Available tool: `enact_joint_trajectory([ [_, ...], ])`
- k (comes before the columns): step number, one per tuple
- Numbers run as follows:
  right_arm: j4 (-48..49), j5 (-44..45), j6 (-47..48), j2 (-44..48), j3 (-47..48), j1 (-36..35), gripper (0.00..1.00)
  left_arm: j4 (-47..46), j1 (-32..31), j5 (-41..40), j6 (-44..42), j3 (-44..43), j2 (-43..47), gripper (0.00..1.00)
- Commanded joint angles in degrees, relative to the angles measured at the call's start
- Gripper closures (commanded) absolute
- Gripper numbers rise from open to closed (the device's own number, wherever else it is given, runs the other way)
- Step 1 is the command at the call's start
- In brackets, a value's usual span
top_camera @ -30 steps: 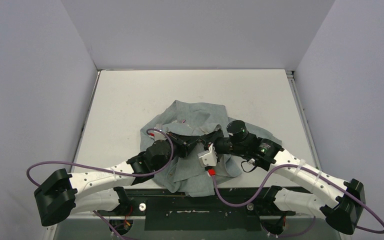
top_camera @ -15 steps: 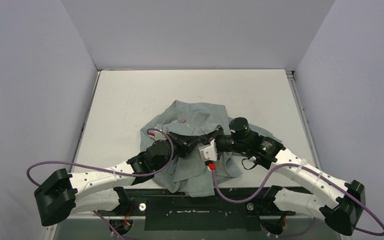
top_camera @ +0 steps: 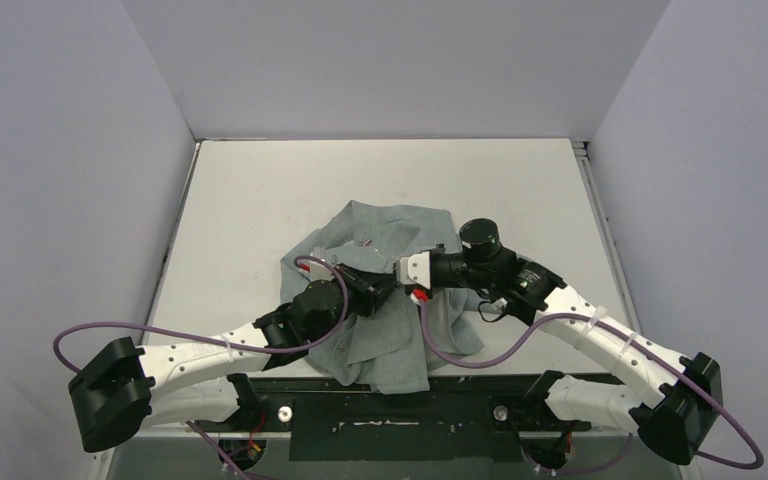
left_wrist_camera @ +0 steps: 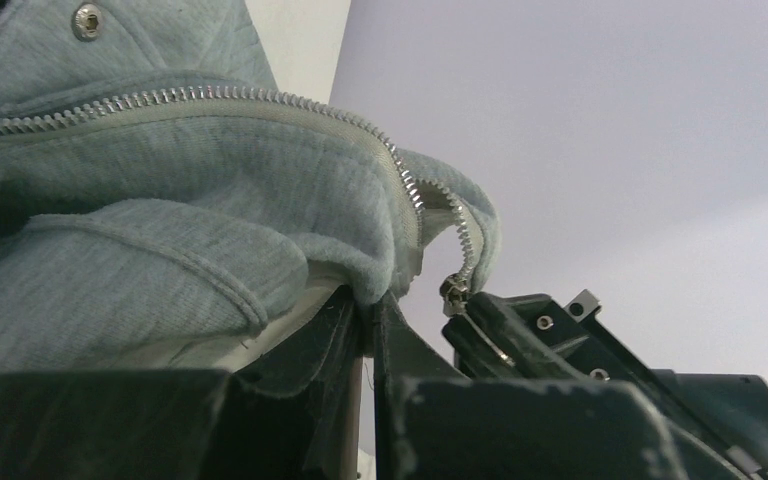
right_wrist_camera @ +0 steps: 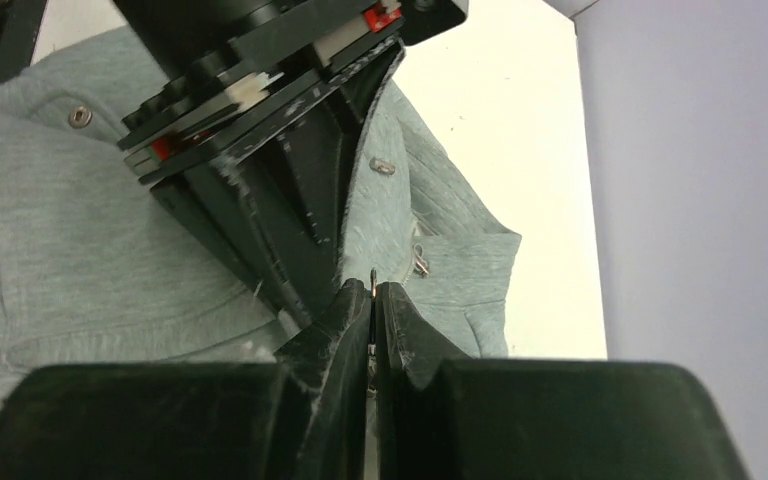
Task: Zip up the jacket
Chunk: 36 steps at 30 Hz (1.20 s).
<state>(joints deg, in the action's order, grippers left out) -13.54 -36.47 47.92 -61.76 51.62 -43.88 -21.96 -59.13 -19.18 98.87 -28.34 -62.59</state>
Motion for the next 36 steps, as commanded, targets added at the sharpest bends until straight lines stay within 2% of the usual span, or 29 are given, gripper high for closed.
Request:
enact_joint_trajectory([
  [1, 1.34, -1.44, -7.06, -2.42, 5.17, 0.58, 1.0, 1.56, 0.16, 0.75, -4.25, -2.88, 0.62, 1.0],
  [5, -0.8, -0.14, -10.39, -4.95, 8.64, 1.5, 1.0, 2.57, 0.33, 0.7, -5.94, -3.62, 0.89, 1.0],
  [14, -6.93, -0.65, -11.69, -9.36, 14.1, 2.7, 1.0, 5.18, 0.42, 1.25, -9.19, -5.15, 0.89, 1.0],
  [24, -6.3, -2.93, -14.62, -9.27, 13.86, 3.18, 1.0, 5.5, 0.42, 1.28, -10.03, -5.51, 0.83, 1.0],
  [29, -1.01, -2.57, -20.38, -6.53, 9.63, 3.27, 1.0, 6.05, 0.69, 0.75, -13.88, -5.34, 1.02, 1.0],
  [33, 8.09, -1.02, -30.02, -1.05, 1.48, 2.23, 1.0, 10.54, 1.3, 2.41, -23.19, -6.33, 0.91, 1.0],
  [36, 11.1, 3.24, -32.34, 4.36, -5.22, -2.3, 1.0, 13.84, 1.44, 3.73, -29.51, -5.53, 1.81, 1.0],
])
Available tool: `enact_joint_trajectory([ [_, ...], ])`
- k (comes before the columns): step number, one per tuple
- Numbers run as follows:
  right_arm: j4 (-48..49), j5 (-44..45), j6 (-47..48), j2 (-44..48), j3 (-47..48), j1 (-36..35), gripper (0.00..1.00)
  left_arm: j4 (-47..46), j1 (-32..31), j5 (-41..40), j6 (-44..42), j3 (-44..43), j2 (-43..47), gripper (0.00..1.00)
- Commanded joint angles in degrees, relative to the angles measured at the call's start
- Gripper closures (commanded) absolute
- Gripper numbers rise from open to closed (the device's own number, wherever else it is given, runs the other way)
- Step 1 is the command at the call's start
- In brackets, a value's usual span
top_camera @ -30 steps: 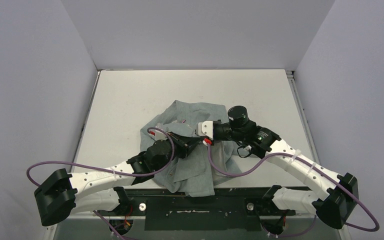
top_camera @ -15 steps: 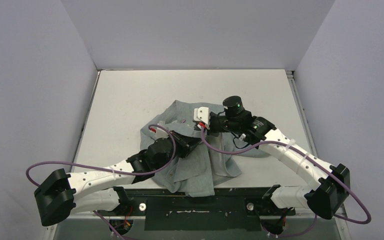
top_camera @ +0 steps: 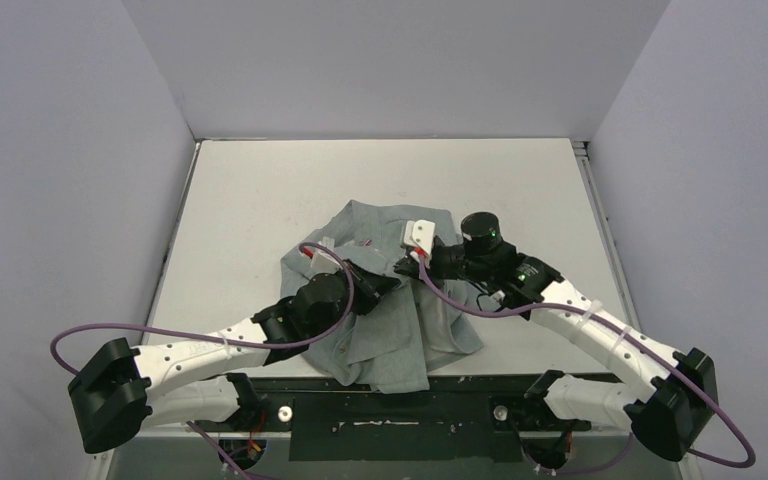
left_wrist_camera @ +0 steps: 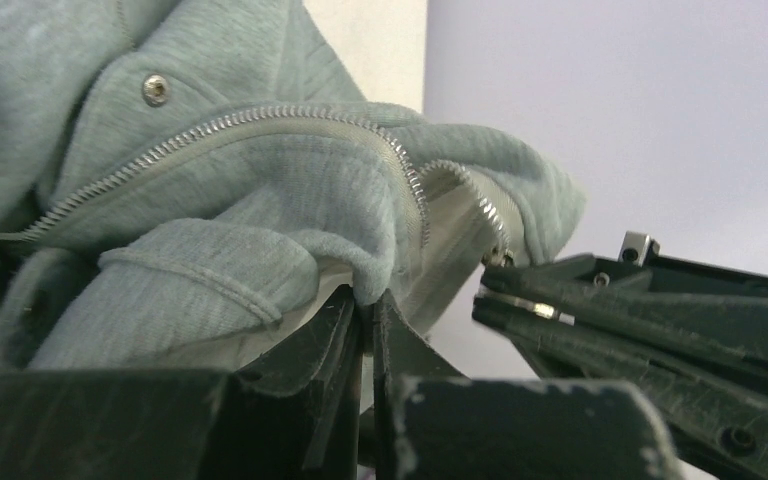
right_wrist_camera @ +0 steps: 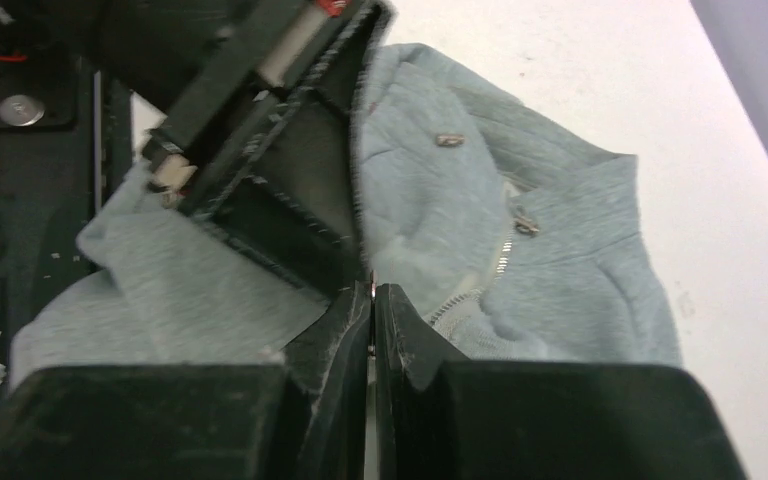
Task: Zip up the jacket
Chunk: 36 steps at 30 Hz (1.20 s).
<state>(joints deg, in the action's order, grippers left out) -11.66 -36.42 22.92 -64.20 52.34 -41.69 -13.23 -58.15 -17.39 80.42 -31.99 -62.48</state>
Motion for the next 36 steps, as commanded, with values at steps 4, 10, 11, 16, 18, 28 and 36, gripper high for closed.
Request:
enact_joint_trajectory([
  [4, 8.0, 12.3, -9.55, 11.56, -12.25, -11.87, 0.69, 9.18, 0.8, 3.62, -17.5, -0.79, 2.46, 1.0],
  [10, 9.34, 21.22, -16.56, 15.15, -8.48, -11.46, 0.44, 13.14, 1.35, 4.38, -24.69, -1.41, 1.45, 1.0],
  [11, 8.59, 22.39, -17.18, 14.97, -6.48, -11.16, 0.43, 13.15, 1.51, 4.3, -25.64, -1.41, 1.25, 1.0],
  [16, -0.51, 29.55, -25.68, 11.46, 5.2, -9.31, 0.49, 14.97, 2.22, 3.51, -27.35, -1.67, 0.61, 1.0],
  [18, -6.7, 29.54, -30.52, 8.85, 10.85, -8.29, 0.49, 14.9, 2.38, 3.42, -27.42, -1.76, 0.54, 1.0],
  [28, -38.59, 29.4, -39.33, -11.14, 39.1, -4.94, 0.4, 12.17, 2.65, 3.46, -27.51, -1.67, 0.23, 1.0],
  [36, -48.87, 24.97, -34.83, -25.49, 50.09, -1.85, 0.34, 11.52, 2.91, 3.53, -27.75, -2.66, 0.16, 1.0],
])
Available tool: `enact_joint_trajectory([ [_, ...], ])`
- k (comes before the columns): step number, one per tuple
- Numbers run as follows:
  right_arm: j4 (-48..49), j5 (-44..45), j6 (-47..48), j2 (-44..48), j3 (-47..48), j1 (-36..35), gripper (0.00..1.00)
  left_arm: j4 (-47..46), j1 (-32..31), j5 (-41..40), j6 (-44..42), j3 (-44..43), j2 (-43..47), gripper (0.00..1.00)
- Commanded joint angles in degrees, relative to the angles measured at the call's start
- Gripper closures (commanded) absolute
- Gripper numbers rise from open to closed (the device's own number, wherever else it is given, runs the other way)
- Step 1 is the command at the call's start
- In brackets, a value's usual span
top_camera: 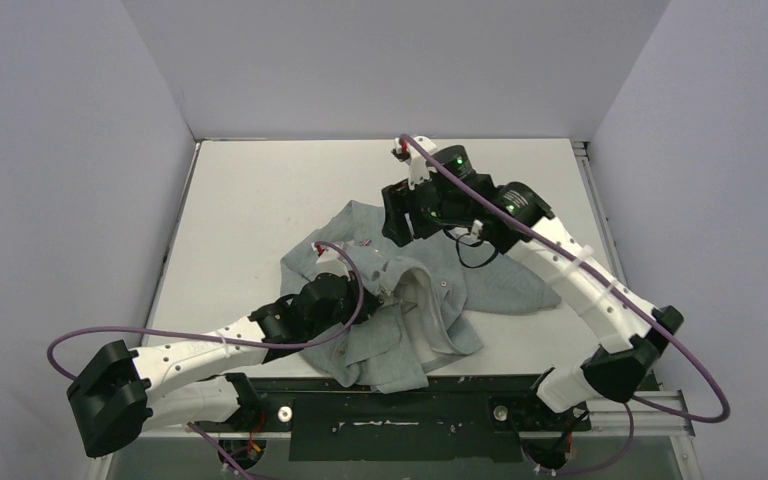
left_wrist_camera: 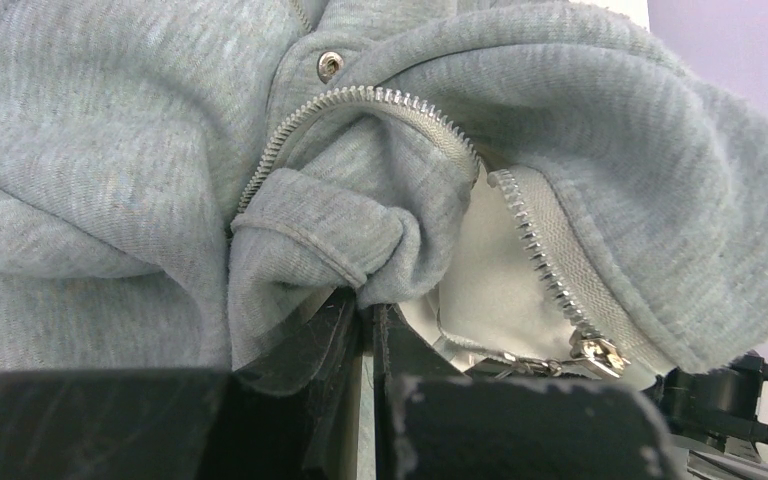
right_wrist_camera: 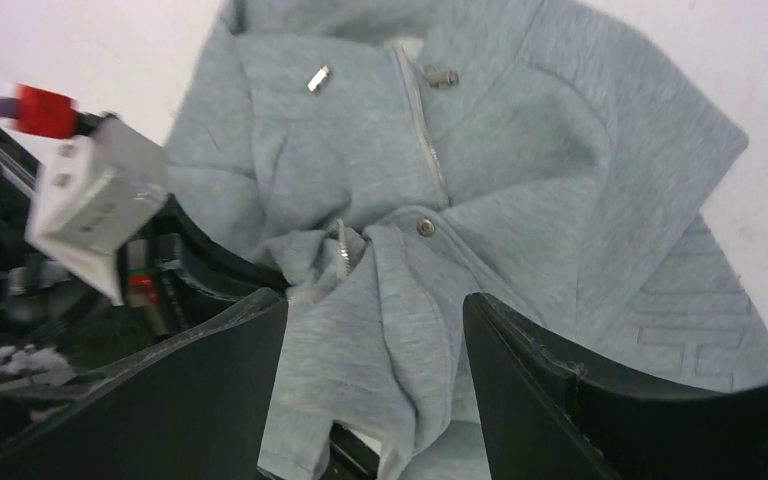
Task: Zip up the jacket
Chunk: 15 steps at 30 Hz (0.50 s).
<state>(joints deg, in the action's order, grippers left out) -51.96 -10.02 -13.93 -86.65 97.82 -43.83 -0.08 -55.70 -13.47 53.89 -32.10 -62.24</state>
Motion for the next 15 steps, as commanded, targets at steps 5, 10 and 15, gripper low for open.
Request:
enact_joint_trajectory([
  [5, -13.74, -3.36, 4.57, -8.21, 7.78, -0.58, 0.19, -2.35, 0.51, -0.15, -1.24, -2.88, -0.43, 1.0],
  [10, -14.39, -5.74, 4.8, -8.23, 7.05, -1.48, 0.17, -3.38, 0.51, 0.19, -0.93, -2.88, -0.9, 1.0],
  [15, -14.82, -6.46, 4.94, -7.17, 4.61, -2.21, 0.19, -3.57, 0.51, 0.79, -0.98, -3.52, -2.11, 1.0],
])
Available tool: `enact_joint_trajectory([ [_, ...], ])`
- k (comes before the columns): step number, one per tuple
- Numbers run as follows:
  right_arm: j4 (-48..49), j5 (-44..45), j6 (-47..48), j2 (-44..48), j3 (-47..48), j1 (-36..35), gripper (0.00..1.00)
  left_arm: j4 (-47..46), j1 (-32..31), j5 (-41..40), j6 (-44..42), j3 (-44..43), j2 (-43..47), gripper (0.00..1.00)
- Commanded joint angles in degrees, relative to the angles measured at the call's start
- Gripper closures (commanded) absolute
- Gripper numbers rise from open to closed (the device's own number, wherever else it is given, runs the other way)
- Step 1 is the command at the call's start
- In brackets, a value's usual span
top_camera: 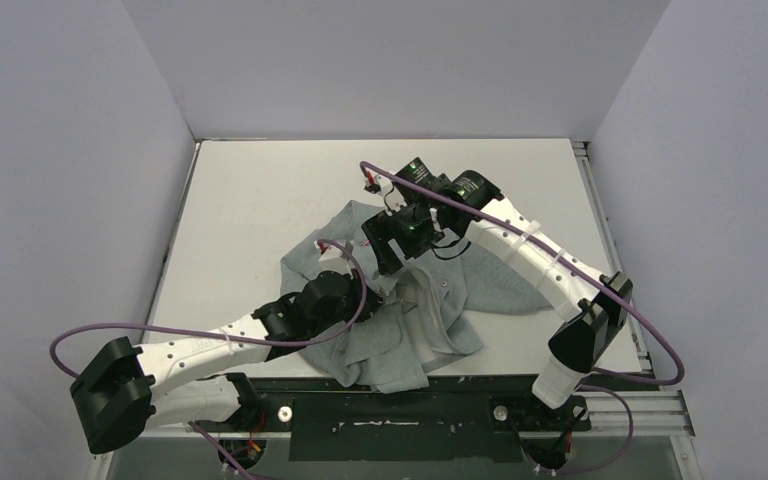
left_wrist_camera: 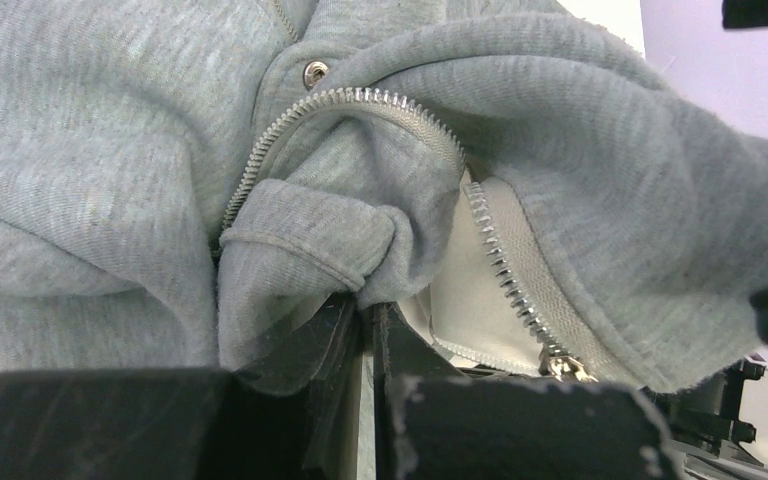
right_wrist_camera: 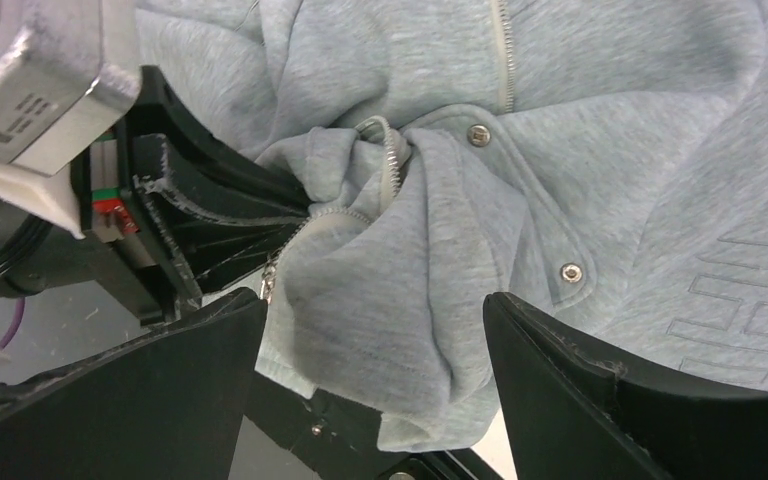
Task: Zip up the jacket
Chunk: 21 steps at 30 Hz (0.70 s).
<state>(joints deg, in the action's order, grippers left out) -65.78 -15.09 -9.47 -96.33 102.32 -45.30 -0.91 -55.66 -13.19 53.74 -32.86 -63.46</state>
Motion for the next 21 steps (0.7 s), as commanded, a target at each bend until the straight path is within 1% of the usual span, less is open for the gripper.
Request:
enact_joint_trajectory([
  [1, -0.92, -1.77, 0.32, 2.82, -0.27, -0.82, 0.2, -2.82, 0.46, 0.61, -0.83, -2.93, -1.07, 1.0],
  [3, -1.06, -1.93, 0.25, 3.22, -0.97, -1.17, 0.21, -2.89, 0.46, 0.79, -0.83, -2.97, -1.38, 1.0],
  [7, -1.54, 0.92, 0.26, 2.59, -2.19, -1.54, 0.24, -3.18, 0.46, 1.05, -0.83, -3.23, -1.91, 1.0],
  [9, -0.96, 1.99, -0.09, 2.32, -2.49, -1.89, 0.27, -3.33, 0.46, 1.27, -0.74, -3.38, -2.16, 1.0],
  [12, -0.1, 5.07, -0.92, 1.92, -3.29, -2.44, 0.34, -3.55, 0.38, 1.41, -0.66, -3.59, -2.3, 1.0],
  [14, 0.45, 6.82, -1.15, 1.66, -4.15, -2.58, 0.44, -3.58, 0.46, 1.37, -0.73, -3.68, -2.21, 1.0],
  [15, 1.44, 6.82, -1.28, 1.76, -4.83, -2.58, 0.54, -3.59, 0.46, 1.33, -0.74, -3.7, -2.15, 1.0],
  [17, 4.26, 5.27, -1.67, 2.79, -6.67, -2.6, 0.66, -3.65, 0.46, 1.1, -0.74, -3.72, -1.98, 1.0],
  [21, 11.53, -0.49, -1.6, 7.09, -11.73, -2.46, 0.8, -4.39, 0.51, 0.28, -0.38, -3.04, -0.92, 1.0],
])
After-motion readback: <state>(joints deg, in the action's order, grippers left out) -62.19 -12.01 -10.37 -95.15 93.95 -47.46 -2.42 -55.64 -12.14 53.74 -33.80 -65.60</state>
